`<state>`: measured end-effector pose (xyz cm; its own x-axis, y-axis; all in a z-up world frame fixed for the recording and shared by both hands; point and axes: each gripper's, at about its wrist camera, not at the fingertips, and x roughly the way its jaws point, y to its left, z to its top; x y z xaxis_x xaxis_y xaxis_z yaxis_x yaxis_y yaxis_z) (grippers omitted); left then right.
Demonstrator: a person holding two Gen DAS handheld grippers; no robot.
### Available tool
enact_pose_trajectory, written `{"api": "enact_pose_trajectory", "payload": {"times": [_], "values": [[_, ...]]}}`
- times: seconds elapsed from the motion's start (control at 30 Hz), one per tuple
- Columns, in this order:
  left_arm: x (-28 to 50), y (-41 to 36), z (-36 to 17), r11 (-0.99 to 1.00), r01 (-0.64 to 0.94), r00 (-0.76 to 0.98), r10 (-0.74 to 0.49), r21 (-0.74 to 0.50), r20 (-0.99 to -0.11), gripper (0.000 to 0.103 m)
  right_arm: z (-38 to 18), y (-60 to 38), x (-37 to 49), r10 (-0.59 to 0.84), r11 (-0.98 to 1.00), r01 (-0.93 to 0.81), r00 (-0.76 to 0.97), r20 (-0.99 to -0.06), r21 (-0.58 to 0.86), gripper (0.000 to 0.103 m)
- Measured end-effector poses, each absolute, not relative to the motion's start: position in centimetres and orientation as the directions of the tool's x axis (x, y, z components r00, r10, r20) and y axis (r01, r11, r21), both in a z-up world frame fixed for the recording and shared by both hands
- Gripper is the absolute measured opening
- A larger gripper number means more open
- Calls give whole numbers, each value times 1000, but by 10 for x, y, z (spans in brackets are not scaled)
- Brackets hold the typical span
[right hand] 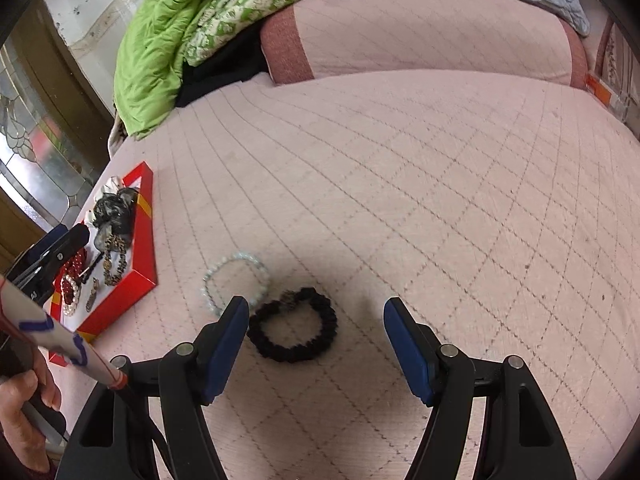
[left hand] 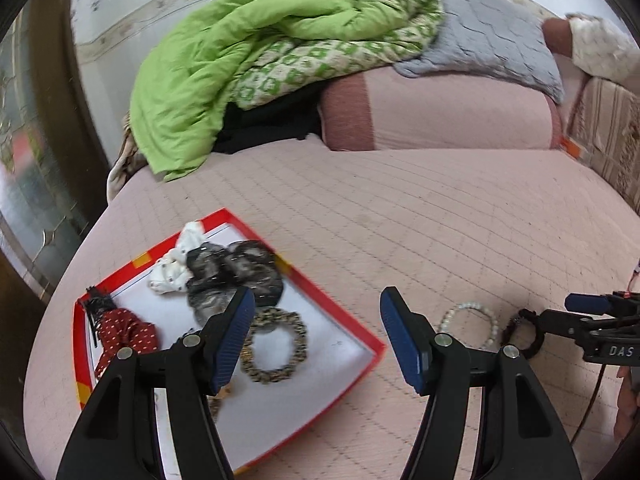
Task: Organize jewelry
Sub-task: 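Move both tools back toward the pale green and black bracelets, then grasp the pale green bead bracelet with the left tool while the right tool grasps the black bracelet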
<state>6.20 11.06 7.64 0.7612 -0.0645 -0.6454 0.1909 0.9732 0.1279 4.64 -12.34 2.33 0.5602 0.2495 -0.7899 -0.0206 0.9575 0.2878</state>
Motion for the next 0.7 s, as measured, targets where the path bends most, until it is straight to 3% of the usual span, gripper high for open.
{"api": "enact_pose_trajectory", "payload": {"times": [0.43,0.5,0.63,0.7], "values": [[69,82,69,966,228,740,-90,123,-666,64,3,-118,56,167,985,-58,521,-837,160,46],[71,78,68,965,233,738,-92,124,-669,64,2,-114,56,142,990,-78,527,-838,119,39],[75,70,66,961,246,729,-100,124,-677,64,3,-109,54,92,993,-110,537,-839,39,10],[76,64,64,959,254,723,-105,122,-682,64,3,-112,52,55,995,-96,544,-837,3,10]]}}
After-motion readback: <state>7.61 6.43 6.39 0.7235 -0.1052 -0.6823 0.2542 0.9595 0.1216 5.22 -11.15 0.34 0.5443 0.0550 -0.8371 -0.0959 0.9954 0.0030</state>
